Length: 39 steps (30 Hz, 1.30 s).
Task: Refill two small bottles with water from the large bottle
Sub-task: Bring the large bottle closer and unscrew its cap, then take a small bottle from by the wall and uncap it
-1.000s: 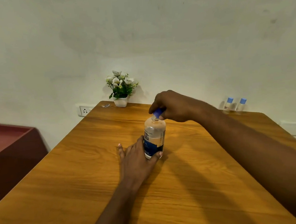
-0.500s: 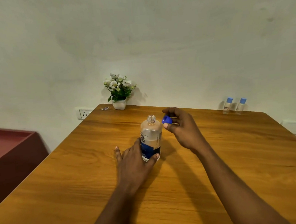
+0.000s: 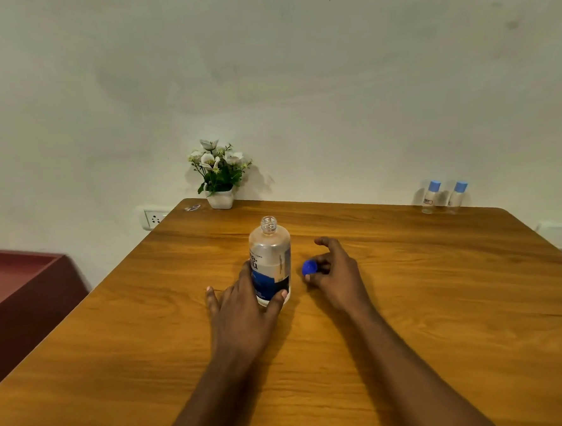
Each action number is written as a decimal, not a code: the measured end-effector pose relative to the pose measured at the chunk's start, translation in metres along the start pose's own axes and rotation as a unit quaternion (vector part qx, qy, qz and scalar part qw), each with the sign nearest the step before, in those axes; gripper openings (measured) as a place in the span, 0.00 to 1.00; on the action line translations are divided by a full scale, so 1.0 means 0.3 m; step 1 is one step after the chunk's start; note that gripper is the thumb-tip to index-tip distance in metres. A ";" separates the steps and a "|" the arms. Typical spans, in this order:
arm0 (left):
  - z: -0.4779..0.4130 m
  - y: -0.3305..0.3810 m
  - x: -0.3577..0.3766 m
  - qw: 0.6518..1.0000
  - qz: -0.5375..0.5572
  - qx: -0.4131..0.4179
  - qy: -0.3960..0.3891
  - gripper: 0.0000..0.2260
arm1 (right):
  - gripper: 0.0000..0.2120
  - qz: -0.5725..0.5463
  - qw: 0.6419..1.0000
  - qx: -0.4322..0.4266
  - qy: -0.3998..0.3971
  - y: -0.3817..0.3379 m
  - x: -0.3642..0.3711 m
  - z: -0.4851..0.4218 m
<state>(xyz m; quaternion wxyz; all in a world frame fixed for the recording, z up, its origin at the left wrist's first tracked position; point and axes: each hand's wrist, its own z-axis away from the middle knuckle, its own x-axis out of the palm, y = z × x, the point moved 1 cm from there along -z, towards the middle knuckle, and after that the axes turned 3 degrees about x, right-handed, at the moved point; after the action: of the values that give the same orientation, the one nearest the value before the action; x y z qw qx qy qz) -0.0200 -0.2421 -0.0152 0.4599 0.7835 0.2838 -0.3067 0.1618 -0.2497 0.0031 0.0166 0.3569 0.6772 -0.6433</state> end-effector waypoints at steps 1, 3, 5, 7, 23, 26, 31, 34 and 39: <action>-0.001 -0.002 0.001 1.000 -0.001 -0.001 -0.004 0.36 | 0.33 0.006 1.000 -0.001 0.000 0.004 0.011 -0.005; -0.002 -0.008 0.004 1.000 -0.006 -0.001 -0.014 0.38 | 0.35 0.015 1.000 0.002 0.006 0.011 0.027 -0.014; -0.005 -0.015 0.009 0.999 -0.023 0.001 -0.024 0.40 | 0.36 0.026 1.000 0.007 0.011 0.015 0.038 -0.023; -0.009 -0.021 0.011 0.999 -0.027 -0.002 -0.028 0.41 | 0.38 0.033 0.999 0.011 0.011 0.018 0.043 -0.030; 0.055 0.013 -0.035 0.998 0.030 -0.045 -0.011 0.43 | 0.47 0.035 0.998 0.057 0.004 0.034 -0.006 0.030; 0.107 0.036 -0.055 0.995 0.065 -0.069 0.011 0.35 | 0.39 0.044 0.998 0.040 -0.001 0.040 -0.034 0.066; 0.211 0.094 -0.060 0.996 0.066 -0.052 0.025 0.21 | 0.29 0.049 0.998 0.016 -0.039 0.050 -0.101 0.128; 0.235 0.129 -0.041 0.999 0.046 -0.011 -0.007 0.18 | 0.26 0.036 0.998 0.018 -0.054 0.065 -0.149 0.162; 0.223 0.212 0.029 0.996 0.036 0.052 -0.062 0.19 | 0.24 0.039 0.998 0.041 -0.029 0.110 -0.260 0.173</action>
<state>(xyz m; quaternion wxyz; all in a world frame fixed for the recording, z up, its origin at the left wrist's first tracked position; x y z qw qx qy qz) 0.0173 -0.3271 -0.0128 0.4458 0.7957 0.2099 -0.3522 0.2140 -0.3344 0.0034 0.0463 0.3647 0.6348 -0.6796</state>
